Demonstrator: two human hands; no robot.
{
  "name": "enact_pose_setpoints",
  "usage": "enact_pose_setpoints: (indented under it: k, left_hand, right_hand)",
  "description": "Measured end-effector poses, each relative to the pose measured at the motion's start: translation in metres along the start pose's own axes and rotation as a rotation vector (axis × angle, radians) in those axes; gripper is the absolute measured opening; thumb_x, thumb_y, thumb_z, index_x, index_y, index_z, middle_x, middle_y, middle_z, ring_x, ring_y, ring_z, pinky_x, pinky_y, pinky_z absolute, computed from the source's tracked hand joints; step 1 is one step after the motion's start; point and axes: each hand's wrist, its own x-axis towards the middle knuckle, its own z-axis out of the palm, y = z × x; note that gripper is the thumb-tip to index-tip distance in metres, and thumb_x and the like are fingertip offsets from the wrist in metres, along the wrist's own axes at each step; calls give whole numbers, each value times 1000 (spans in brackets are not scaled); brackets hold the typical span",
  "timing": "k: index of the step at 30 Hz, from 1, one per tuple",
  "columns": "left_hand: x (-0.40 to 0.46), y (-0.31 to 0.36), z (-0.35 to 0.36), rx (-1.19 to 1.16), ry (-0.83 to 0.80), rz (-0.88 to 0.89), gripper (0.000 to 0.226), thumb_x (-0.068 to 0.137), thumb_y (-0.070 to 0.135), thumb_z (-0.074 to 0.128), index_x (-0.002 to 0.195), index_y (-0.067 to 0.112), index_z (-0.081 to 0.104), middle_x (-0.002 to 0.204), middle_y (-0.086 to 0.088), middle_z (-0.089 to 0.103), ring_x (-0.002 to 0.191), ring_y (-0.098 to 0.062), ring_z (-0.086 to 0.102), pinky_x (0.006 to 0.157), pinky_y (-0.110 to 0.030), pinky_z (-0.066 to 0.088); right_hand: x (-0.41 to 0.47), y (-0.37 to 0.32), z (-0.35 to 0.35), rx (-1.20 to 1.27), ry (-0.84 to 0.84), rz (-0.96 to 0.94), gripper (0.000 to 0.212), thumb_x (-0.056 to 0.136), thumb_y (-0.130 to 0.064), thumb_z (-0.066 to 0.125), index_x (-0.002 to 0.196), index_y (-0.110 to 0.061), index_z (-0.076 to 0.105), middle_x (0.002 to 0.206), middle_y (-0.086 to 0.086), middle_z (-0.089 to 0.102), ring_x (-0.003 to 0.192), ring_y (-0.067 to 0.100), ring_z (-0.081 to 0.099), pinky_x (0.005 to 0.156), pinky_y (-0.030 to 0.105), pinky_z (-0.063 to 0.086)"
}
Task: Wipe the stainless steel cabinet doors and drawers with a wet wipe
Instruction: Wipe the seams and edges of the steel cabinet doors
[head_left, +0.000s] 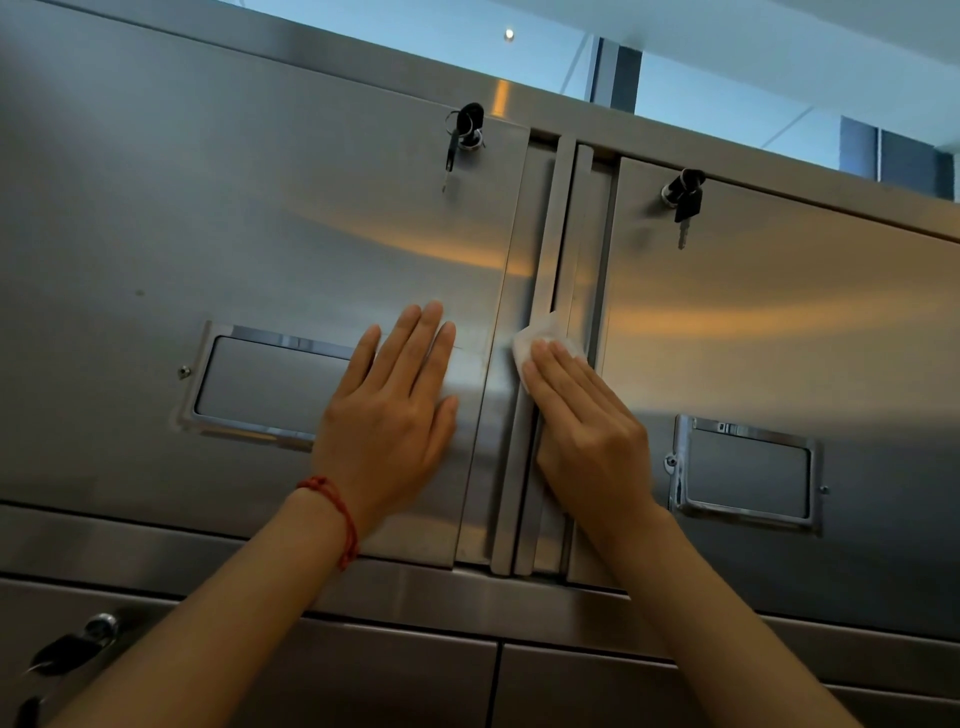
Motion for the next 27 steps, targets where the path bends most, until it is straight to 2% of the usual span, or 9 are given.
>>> enact_pose_setpoints:
  k: [7,15,22,27]
  left_hand:
    - [0,-1,0,12,-6,-1,55,95,29,28,138,-3,41,145,-22,36,135,-34,34,108,-52,32]
    - [0,0,0,9,5,2,55,95,30,28,138,-3,41,145,-21,36,135,-34,34,109,-50,31]
    - [-1,0,1,12,-4,2,55,95,30,27,138,-3,39,145,-22,35,135,-34,33,109,-52,30]
    - [0,-1,0,18,-2,6,55,95,30,28,138,-3,40,145,-22,35,135,-34,33,109,-51,29]
  right_hand:
    - [-4,3,-3,-8,-19,-64,46,63,11,81,106,8,66,111,26,63,106,36,61,90,47,49]
    - [-2,0,1,-14,-5,-16,46,63,12,79,107,9,65,112,27,62,107,38,60,94,48,45]
    - [0,3,-1,36,-10,-16,45,64,12,80,106,7,66,112,26,63,106,36,61,89,47,51]
    - [1,1,2,30,9,21,46,63,13,79,107,9,65,113,26,62,107,37,60,92,48,48]
